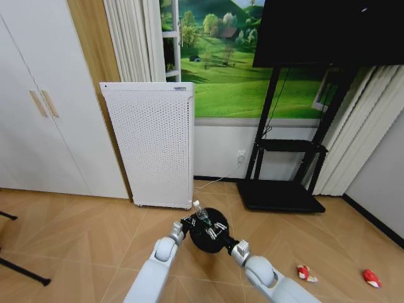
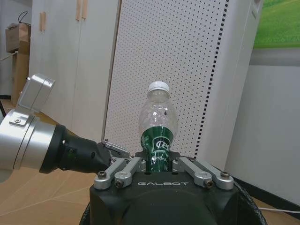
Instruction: Pick up the trash bin and place the garbage on the floor into it.
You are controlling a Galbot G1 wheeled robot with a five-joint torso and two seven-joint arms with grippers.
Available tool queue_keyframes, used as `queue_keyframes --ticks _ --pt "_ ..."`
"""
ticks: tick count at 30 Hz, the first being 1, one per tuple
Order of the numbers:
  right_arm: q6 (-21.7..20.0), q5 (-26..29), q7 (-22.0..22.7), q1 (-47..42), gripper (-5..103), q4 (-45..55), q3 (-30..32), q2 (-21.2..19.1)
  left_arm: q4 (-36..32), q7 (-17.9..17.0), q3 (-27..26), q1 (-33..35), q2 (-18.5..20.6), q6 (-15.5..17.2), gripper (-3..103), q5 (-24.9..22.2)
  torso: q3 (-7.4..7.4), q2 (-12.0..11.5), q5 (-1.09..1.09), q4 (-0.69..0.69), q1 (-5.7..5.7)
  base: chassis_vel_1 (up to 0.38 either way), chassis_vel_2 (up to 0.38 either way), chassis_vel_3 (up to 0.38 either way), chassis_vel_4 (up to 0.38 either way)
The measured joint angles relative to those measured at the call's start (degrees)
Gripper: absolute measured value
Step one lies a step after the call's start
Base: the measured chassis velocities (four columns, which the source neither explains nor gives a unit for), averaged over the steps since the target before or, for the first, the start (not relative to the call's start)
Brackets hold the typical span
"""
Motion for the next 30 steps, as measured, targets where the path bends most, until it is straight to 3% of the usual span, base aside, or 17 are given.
queue_keyframes --ticks 1,3,11,16,19,23,24,30 --pt "-0.05 0.02 0.00 0.00 17 0.01 0.02 -0.02 -0.09 0.01 0.06 0.00 0.02 0.00 7 0.00 0.00 0.00 0.00 0.00 0.00 0.000 0.000 0.000 0.000" --pt "-0.23 0.09 -0.03 -0.03 21 0.11 0.13 -0.09 -0.17 0.02 0.08 -0.01 0.02 -0.02 7 0.00 0.00 0.00 0.00 0.00 0.00 0.000 0.000 0.000 0.000" --pt "-0.84 0.37 -0.12 -0.16 54 0.57 0.69 -0.39 -0.11 0.13 0.20 -0.44 0.02 -0.06 7 -0.09 0.00 0.00 0.00 0.00 0.00 0.000 0.000 0.000 0.000" --pt "-0.88 0.41 -0.13 -0.15 65 0.57 0.69 -0.41 -0.11 0.17 0.20 -0.48 0.03 -0.07 7 -0.13 0.00 0.00 0.00 0.00 0.00 0.000 0.000 0.000 0.000" --pt "-0.90 0.42 -0.13 -0.12 80 0.57 0.69 -0.41 -0.09 0.17 0.20 -0.49 0.06 -0.07 7 -0.15 -0.01 0.00 0.00 -0.01 0.00 0.000 0.000 0.000 0.000" --pt "-0.92 0.42 -0.12 -0.08 91 0.56 0.69 -0.41 -0.06 0.18 0.20 -0.49 0.09 -0.09 7 -0.17 0.00 0.00 0.00 0.00 0.00 0.000 0.000 0.000 0.000" --pt "-0.99 0.47 -0.08 0.02 99 0.53 0.62 -0.39 -0.04 0.22 0.13 -0.49 0.20 -0.12 7 -0.21 0.00 0.00 0.00 0.00 0.00 0.000 0.000 0.000 0.000" --pt "-1.40 1.28 0.62 0.33 100 1.01 1.28 -0.42 -0.81 0.22 -0.05 -0.14 0.26 -0.14 7 -0.30 -0.01 0.00 0.00 0.00 0.00 0.000 0.000 0.000 0.000"
